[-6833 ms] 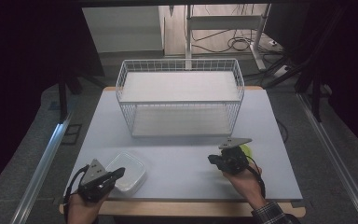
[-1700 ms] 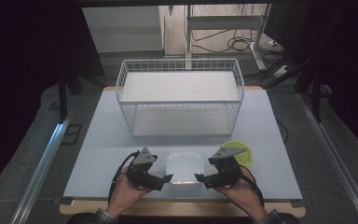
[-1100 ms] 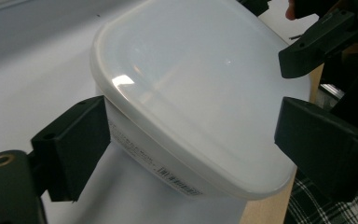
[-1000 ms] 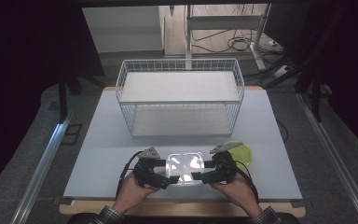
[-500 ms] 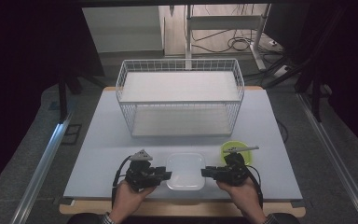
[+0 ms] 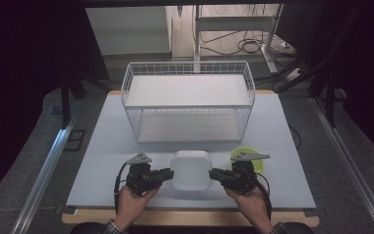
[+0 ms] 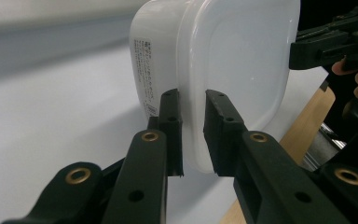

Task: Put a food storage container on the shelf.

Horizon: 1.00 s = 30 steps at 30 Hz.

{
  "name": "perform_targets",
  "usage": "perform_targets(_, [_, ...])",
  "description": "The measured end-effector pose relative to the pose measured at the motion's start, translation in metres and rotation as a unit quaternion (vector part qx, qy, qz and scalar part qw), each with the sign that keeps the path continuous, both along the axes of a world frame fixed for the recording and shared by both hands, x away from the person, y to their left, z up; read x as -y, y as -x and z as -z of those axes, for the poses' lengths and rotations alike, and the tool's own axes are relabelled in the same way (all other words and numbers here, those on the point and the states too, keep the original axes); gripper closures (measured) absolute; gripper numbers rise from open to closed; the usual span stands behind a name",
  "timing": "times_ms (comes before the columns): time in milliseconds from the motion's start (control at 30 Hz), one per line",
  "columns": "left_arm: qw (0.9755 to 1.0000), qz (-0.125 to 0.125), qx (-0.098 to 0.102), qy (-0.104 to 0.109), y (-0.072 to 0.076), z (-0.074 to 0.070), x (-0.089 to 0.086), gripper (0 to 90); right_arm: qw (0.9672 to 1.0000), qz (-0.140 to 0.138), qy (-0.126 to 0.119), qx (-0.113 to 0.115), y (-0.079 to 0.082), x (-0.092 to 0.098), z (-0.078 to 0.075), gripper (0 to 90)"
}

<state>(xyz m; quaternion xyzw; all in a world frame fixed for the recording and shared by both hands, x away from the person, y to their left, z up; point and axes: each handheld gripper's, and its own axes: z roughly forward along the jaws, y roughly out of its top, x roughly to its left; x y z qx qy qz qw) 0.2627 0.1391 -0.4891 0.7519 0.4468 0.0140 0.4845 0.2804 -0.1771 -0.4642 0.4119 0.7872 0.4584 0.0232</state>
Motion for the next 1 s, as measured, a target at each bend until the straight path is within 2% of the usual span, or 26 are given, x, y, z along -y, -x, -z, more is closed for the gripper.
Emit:
perform_targets(33, [1.0000, 0.001, 0.009, -0.001, 0.000, -0.004, -0.001, 77.9, 1.0000, 0.000, 0.000, 0.000, 0.000, 0.000, 0.000, 79.2])
perform_targets(100, [0.9997, -0.002, 0.023, 0.001, 0.000, -0.013, -0.001, 78.0, 0.9999, -0.002, -0.005, 0.014, -0.001, 0.000, -0.009, 79.2])
perform_targets(300, [0.9990, -0.008, 0.045, -0.004, -0.006, -0.029, -0.004, 78.1, 0.9994, -0.004, -0.011, 0.034, -0.008, -0.002, -0.021, 79.1])
perform_targets(400, [0.9978, -0.014, 0.064, -0.002, -0.011, -0.045, -0.007, 78.2, 0.9986, -0.004, -0.016, 0.050, -0.014, -0.005, -0.034, 78.9])
perform_targets(433, [0.9978, -0.014, 0.064, -0.002, -0.011, -0.045, -0.007, 78.3, 0.9986, -0.004, -0.016, 0.050, -0.014, -0.005, -0.034, 78.9])
perform_targets(500, [0.9971, -0.012, 0.076, 0.001, -0.015, -0.056, -0.010, 78.5, 0.9978, -0.007, -0.022, 0.062, -0.021, -0.007, -0.045, 78.8])
perform_targets(567, [0.9968, -0.012, 0.079, 0.002, -0.016, -0.060, -0.010, 78.7, 0.9977, -0.007, -0.025, 0.063, -0.023, -0.007, -0.047, 78.7])
perform_targets(733, [0.9956, -0.009, 0.093, 0.011, -0.026, -0.080, -0.014, 79.1, 0.9968, -0.005, -0.043, 0.067, -0.036, -0.007, -0.062, 78.6])
perform_targets(1000, [0.9940, -0.009, 0.108, 0.015, -0.036, -0.100, -0.017, 79.4, 0.9956, -0.006, -0.052, 0.078, -0.050, -0.009, -0.082, 78.3])
